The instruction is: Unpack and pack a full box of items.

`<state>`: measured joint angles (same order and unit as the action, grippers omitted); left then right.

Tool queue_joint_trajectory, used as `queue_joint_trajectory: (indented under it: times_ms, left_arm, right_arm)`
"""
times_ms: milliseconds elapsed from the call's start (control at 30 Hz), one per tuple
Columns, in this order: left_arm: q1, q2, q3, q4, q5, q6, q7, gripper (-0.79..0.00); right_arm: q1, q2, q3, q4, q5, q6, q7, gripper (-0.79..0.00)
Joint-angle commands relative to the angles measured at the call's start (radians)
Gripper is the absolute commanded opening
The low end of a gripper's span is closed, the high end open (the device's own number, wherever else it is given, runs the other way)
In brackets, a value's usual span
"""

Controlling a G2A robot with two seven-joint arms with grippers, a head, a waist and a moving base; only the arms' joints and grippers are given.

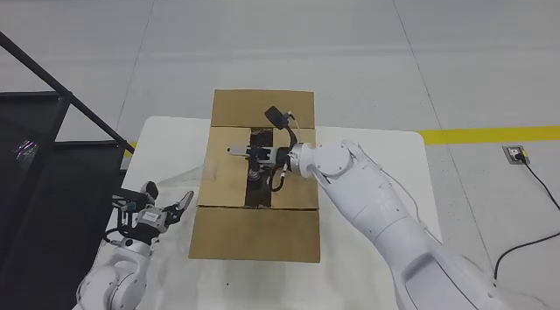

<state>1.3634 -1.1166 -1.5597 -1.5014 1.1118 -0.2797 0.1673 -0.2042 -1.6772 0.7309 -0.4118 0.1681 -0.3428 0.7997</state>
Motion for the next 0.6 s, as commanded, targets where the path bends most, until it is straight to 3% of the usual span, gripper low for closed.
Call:
queue_joint_trajectory:
  times_ms: [0,333,567]
  left_arm:
    - [0.024,0.002,-0.015,-0.029,-0.002,-0.017,0.01,0.0]
    - [0.126,0.01,-0.051,-0.144,0.049,-0.111,0.039,0.0]
    - [0.152,0.011,-0.034,-0.2,0.103,-0.139,0.039,0.0]
  right_arm:
    - [0.003,-0.012,-0.001,0.021,0.014,-0.002,0.0,0.0]
    - [0.023,-0.051,0.051,0.11,0.163,-0.086,0.094,0.0]
    - [0.03,-0.062,0.082,0.104,0.223,-0.151,0.15,0.0]
